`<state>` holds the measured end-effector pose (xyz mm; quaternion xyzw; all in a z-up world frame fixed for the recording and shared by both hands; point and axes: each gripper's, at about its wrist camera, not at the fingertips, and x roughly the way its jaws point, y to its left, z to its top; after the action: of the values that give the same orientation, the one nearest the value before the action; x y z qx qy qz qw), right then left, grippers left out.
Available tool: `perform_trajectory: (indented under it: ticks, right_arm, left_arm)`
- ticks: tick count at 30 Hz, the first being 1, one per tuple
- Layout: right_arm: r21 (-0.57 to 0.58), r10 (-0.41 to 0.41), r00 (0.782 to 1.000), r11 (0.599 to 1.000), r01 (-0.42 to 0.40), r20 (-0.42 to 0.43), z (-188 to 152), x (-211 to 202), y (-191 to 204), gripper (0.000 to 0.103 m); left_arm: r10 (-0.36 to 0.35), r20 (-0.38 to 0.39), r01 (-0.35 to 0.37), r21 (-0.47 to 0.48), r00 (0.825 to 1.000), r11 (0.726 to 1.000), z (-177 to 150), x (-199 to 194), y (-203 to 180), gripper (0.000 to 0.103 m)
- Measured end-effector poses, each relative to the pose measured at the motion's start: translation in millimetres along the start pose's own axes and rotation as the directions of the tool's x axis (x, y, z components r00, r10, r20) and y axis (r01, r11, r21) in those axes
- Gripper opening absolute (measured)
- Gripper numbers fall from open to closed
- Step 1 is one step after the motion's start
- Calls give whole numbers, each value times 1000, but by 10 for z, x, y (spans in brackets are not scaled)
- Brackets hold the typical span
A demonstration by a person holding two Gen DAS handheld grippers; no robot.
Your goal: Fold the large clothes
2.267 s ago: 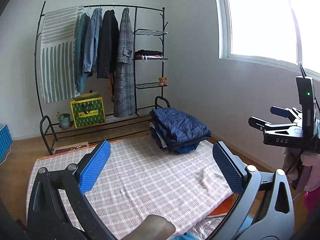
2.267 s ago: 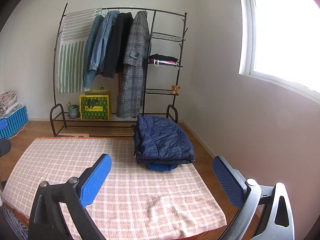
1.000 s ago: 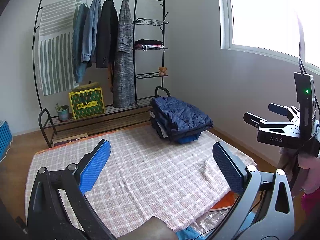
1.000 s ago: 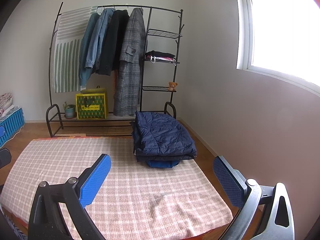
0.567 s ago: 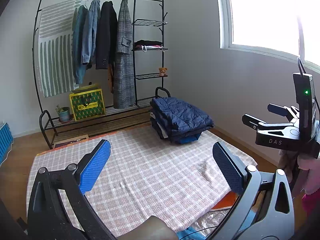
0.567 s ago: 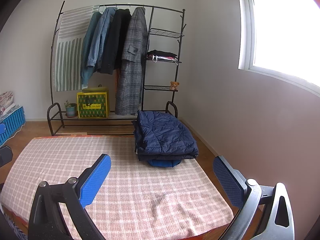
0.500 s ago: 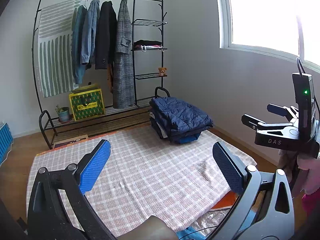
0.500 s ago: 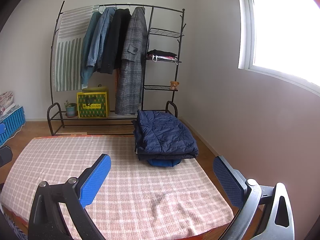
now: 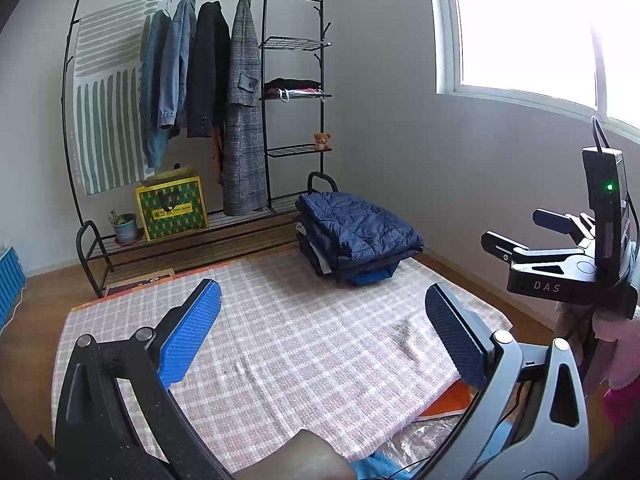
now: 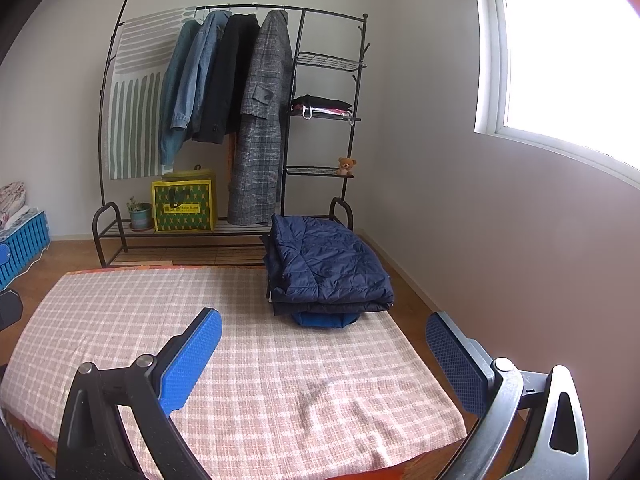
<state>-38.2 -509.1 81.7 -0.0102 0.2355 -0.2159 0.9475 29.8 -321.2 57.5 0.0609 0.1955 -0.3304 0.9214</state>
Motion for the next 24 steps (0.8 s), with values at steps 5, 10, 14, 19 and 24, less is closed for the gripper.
perform_trajectory:
  ticks: [5, 10, 14, 19, 24]
  right_arm:
    - [7, 0, 1000, 1000, 0, -2, -15, 9, -41, 103]
    - [12, -4, 1000, 1000, 4, -3, -16, 14, -59, 103]
    - [14, -4, 1000, 1000, 4, -6, -24, 17, -62, 103]
    - [12, -6, 1000, 1000, 6, -6, -26, 24, -59, 103]
    - [10, -5, 1000, 1000, 5, -7, -27, 27, -61, 103]
  left_arm:
    - [0, 1, 0, 1, 1000, 1000, -5, 3, -22, 103]
    - [1, 1, -1, 2, 1000, 1000, -4, -1, -28, 103]
    - [1, 0, -1, 0, 1000, 1000, -9, 2, -27, 103]
    - [0, -2, 0, -2, 1000, 1000, -12, -3, -23, 103]
    - [-24, -11, 24, -8, 1000, 1000, -38, 7, -62, 103]
